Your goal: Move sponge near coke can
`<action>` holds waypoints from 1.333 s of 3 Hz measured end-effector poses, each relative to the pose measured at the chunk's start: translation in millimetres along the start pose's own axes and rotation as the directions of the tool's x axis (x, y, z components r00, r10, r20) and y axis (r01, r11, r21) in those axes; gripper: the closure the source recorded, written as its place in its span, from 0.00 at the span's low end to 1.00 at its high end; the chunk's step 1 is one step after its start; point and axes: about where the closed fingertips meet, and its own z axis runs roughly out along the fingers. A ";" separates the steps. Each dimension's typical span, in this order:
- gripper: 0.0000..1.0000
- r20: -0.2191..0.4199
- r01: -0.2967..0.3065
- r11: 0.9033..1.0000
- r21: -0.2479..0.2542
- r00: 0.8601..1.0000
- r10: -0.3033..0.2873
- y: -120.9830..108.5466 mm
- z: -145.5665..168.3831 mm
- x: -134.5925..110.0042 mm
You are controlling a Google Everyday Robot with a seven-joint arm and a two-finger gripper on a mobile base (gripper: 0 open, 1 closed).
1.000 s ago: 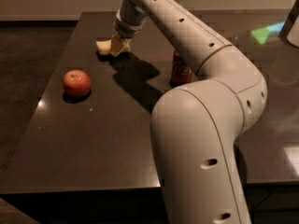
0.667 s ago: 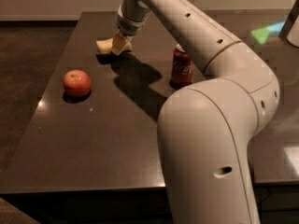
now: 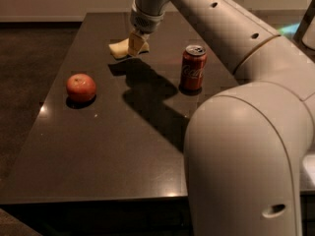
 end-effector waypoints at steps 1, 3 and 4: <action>1.00 -0.067 0.035 0.999 0.002 0.997 -0.035 1.6 -14.5 23.7; 1.00 -0.191 0.076 0.996 -0.038 0.978 -0.082 4.1 -20.3 63.5; 1.00 -0.233 0.087 0.994 -0.067 0.967 -0.100 6.1 -16.5 76.2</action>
Offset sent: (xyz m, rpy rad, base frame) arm -0.0316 -0.0773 0.0075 -0.2306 0.0620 0.0375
